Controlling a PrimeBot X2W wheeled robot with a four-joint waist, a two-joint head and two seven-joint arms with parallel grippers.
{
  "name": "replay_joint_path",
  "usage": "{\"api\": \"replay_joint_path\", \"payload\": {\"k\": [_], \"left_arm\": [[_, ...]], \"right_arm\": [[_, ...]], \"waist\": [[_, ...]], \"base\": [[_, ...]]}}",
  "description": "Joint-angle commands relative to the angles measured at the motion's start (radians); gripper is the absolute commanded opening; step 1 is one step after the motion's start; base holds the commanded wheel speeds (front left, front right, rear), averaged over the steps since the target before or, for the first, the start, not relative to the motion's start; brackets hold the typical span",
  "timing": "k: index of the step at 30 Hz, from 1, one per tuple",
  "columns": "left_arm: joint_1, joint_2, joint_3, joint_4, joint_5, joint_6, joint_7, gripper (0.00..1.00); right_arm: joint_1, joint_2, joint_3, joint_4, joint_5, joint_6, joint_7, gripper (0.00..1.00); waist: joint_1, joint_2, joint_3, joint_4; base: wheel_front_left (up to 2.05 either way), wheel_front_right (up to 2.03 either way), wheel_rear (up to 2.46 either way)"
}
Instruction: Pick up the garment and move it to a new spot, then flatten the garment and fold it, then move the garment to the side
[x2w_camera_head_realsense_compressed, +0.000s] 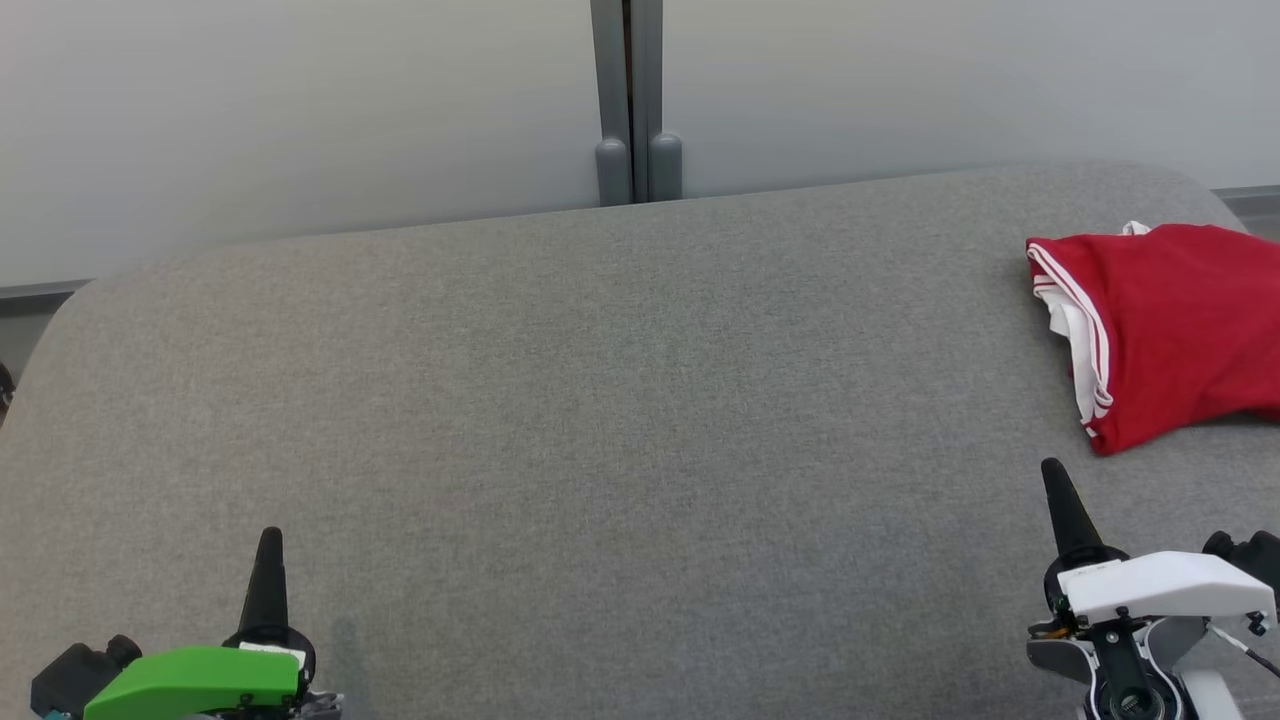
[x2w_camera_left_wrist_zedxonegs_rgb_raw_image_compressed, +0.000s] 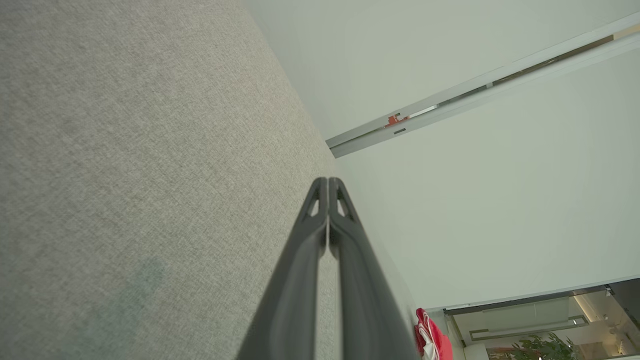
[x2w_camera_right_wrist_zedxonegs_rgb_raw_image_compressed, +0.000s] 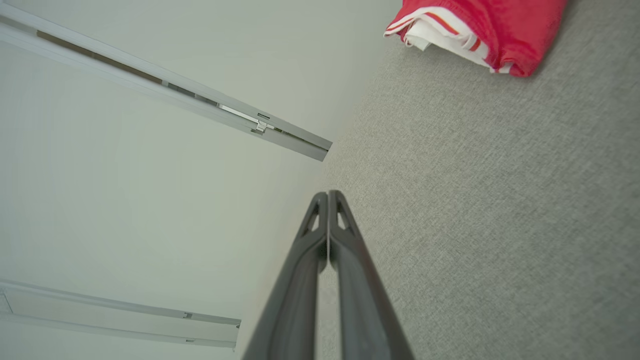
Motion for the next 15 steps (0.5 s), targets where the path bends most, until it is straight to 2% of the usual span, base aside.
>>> {"api": "replay_joint_path", "payload": {"k": [1, 15], "left_arm": [[-0.029, 0.008, 0.004, -0.01, -0.026, -0.006, 0.008, 0.0], [-0.053, 0.009, 0.011, -0.008, -0.148, -0.007, 0.041, 0.0]], "right_arm": [[-0.023, -0.005, -0.002, -0.011, 0.029, 0.0, 0.007, 0.0], [-0.035, -0.005, -0.005, -0.012, 0.171, 0.0, 0.041, 0.0]], "waist": [[0.0, 0.0, 0.0, 0.0], [0.0, 0.0, 0.004, 0.002]], "base": [[0.0, 0.0, 0.0], [0.0, 0.0, 0.0]]}}
